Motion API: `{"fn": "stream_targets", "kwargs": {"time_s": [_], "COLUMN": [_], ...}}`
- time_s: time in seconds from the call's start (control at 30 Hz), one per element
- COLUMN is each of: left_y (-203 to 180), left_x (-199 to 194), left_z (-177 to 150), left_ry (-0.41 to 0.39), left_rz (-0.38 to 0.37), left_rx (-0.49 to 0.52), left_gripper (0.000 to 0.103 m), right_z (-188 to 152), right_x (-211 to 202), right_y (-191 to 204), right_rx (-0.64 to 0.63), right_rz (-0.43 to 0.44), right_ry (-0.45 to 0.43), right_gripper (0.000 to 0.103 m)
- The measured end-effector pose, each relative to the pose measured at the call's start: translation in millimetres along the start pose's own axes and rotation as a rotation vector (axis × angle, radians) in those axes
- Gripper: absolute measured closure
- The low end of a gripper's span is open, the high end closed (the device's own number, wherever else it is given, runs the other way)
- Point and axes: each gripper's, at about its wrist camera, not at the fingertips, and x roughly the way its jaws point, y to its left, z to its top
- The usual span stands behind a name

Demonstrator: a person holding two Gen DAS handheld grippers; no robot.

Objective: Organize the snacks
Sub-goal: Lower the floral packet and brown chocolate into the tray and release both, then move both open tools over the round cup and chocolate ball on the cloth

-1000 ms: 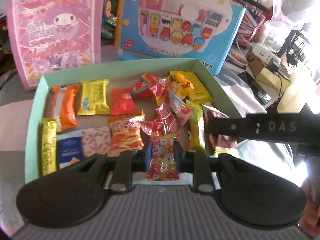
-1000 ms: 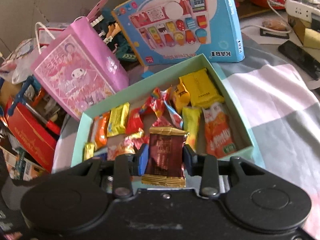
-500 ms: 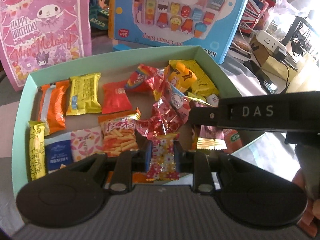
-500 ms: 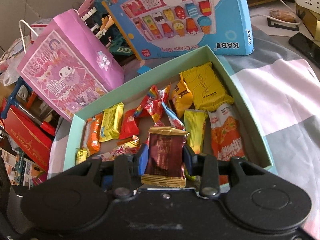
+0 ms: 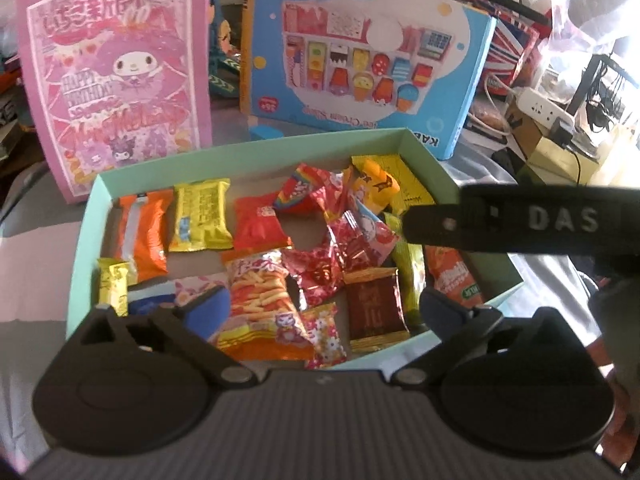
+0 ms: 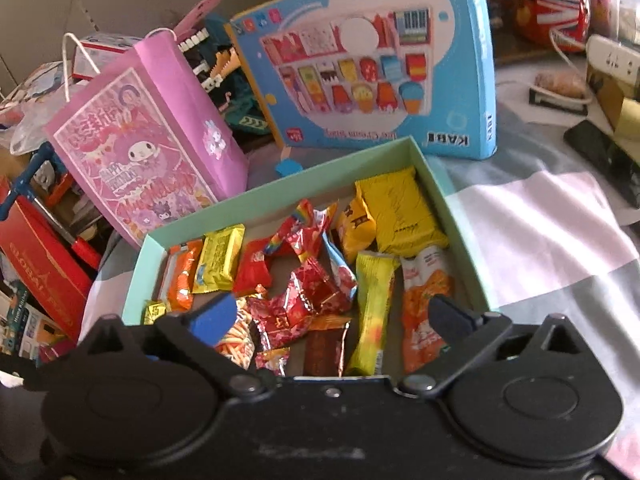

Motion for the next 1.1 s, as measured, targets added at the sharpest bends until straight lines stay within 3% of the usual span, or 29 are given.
{"fn": "stream_targets", "kwargs": {"time_s": [0.27,0.57,0.9,1.1], "left_y": [17,46,70,72], "left_x": [-30,-58,-66,-59], "left_z": [-12,-60,-128,-148], "left_ry": [-0.010,0.029,0.118,0.138], "left_rz": [0.026,0.076,0.067,0.061], "left_rx": [-0.022,-0.032,-0.112,-0.134], "left_gripper": [0.000,0.000,0.000,0.000], "right_z": [-14,-48,-102,-131], "right_x": [-30,-49,-35,-25], "right_y": [6,22,35,27], "right_rx": [0.008,0.012,0.036,0.071], "right_rz": [0.004,0.046,0.082,0.080], "right_ry": [-0.007,0.021,0.139,0.217], "right_gripper": [0.000,0.000,0.000,0.000]}}
